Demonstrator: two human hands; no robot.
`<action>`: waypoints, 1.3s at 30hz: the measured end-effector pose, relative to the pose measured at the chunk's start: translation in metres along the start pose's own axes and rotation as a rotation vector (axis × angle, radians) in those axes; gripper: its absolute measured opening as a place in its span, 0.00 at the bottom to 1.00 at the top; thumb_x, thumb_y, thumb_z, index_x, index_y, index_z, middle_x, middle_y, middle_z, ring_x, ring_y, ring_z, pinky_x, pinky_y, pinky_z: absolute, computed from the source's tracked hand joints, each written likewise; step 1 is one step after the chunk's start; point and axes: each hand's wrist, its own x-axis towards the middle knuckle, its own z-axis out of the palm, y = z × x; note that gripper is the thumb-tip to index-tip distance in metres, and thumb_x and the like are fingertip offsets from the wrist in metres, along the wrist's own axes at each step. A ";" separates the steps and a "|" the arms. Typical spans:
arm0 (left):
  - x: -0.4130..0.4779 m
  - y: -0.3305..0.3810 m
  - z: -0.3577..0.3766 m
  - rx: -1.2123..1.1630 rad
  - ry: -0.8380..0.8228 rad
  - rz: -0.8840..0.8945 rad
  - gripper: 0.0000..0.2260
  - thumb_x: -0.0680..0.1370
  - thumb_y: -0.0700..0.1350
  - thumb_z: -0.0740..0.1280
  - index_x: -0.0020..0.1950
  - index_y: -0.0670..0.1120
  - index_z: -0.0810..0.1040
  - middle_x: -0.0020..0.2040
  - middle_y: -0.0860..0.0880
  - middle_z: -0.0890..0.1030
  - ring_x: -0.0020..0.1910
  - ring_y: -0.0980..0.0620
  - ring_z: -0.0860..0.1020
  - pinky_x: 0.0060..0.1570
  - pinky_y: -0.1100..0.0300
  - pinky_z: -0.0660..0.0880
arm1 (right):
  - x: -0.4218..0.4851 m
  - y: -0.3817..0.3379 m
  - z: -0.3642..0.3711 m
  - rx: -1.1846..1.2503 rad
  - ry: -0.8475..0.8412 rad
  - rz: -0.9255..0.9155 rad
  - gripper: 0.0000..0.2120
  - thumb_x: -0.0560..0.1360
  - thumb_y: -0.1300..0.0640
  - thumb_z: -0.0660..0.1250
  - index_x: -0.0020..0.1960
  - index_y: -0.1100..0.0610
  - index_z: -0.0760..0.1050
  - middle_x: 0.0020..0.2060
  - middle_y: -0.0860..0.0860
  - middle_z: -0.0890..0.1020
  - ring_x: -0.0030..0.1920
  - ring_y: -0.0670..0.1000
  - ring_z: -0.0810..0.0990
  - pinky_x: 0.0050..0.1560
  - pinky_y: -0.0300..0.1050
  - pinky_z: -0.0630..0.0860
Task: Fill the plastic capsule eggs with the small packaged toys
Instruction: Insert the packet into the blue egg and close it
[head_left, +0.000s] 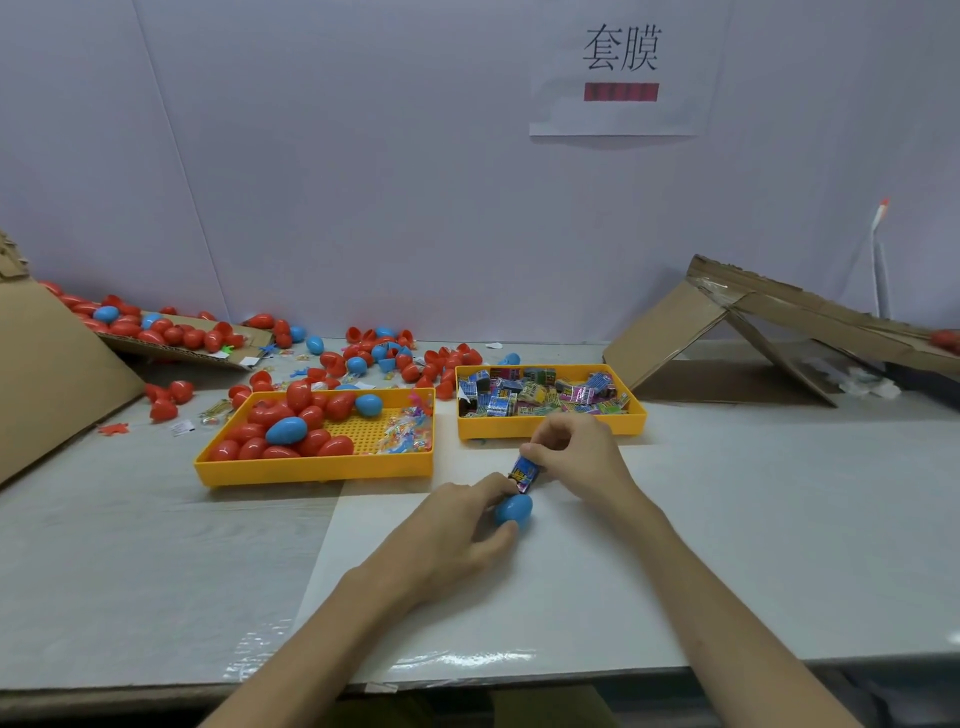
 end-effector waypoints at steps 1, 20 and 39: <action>0.000 0.000 0.000 0.008 0.000 0.001 0.13 0.81 0.50 0.64 0.66 0.53 0.74 0.52 0.48 0.84 0.42 0.51 0.79 0.46 0.50 0.76 | 0.000 0.000 0.000 -0.006 0.003 0.003 0.08 0.73 0.55 0.77 0.38 0.52 0.80 0.37 0.49 0.84 0.41 0.49 0.82 0.42 0.45 0.81; 0.008 0.006 0.001 0.175 -0.009 0.024 0.15 0.80 0.51 0.63 0.67 0.51 0.72 0.56 0.48 0.81 0.48 0.51 0.76 0.44 0.58 0.69 | 0.003 0.008 -0.007 0.170 0.239 0.134 0.06 0.78 0.59 0.71 0.45 0.60 0.77 0.37 0.53 0.83 0.31 0.46 0.84 0.41 0.50 0.84; 0.048 0.006 -0.037 -1.041 0.248 -0.351 0.13 0.83 0.40 0.54 0.63 0.48 0.73 0.41 0.45 0.79 0.35 0.50 0.81 0.42 0.54 0.79 | 0.004 -0.002 -0.015 0.768 -0.070 0.200 0.02 0.74 0.62 0.74 0.46 0.57 0.83 0.37 0.50 0.86 0.36 0.46 0.83 0.38 0.37 0.79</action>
